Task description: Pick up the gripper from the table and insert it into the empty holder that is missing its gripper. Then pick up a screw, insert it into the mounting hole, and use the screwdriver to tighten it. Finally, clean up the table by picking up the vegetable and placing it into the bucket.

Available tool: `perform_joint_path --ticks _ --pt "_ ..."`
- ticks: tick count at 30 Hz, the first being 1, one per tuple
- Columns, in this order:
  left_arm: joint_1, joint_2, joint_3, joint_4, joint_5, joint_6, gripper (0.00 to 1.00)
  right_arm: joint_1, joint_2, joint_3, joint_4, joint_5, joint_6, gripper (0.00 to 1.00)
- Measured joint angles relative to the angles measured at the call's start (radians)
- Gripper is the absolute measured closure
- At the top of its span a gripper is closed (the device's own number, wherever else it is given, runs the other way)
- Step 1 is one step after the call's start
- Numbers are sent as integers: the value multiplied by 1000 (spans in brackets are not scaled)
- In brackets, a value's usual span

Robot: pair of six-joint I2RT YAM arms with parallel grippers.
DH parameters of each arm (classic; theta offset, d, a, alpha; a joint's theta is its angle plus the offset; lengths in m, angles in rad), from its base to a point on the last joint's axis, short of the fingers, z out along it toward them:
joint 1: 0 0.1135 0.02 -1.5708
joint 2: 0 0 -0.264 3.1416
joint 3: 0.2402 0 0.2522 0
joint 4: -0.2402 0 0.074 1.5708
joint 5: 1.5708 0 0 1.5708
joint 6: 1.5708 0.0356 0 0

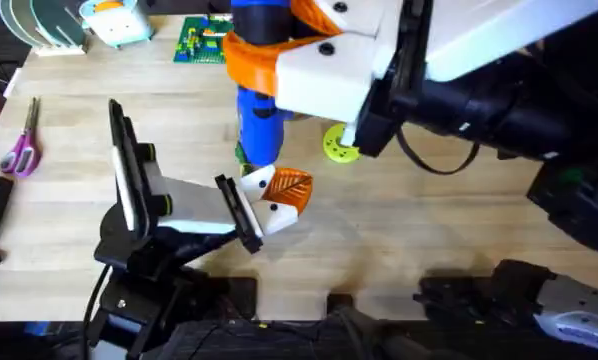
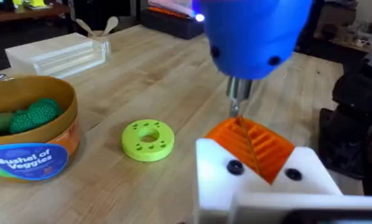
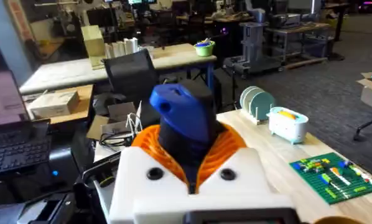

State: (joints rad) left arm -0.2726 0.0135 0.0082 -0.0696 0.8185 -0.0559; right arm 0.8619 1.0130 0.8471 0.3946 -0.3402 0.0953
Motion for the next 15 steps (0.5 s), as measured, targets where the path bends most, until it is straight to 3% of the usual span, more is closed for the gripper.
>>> perform_joint_path --ticks 15 --pt "0 0 0 0 0 0 993 4 38 0 -5 -21 69 979"
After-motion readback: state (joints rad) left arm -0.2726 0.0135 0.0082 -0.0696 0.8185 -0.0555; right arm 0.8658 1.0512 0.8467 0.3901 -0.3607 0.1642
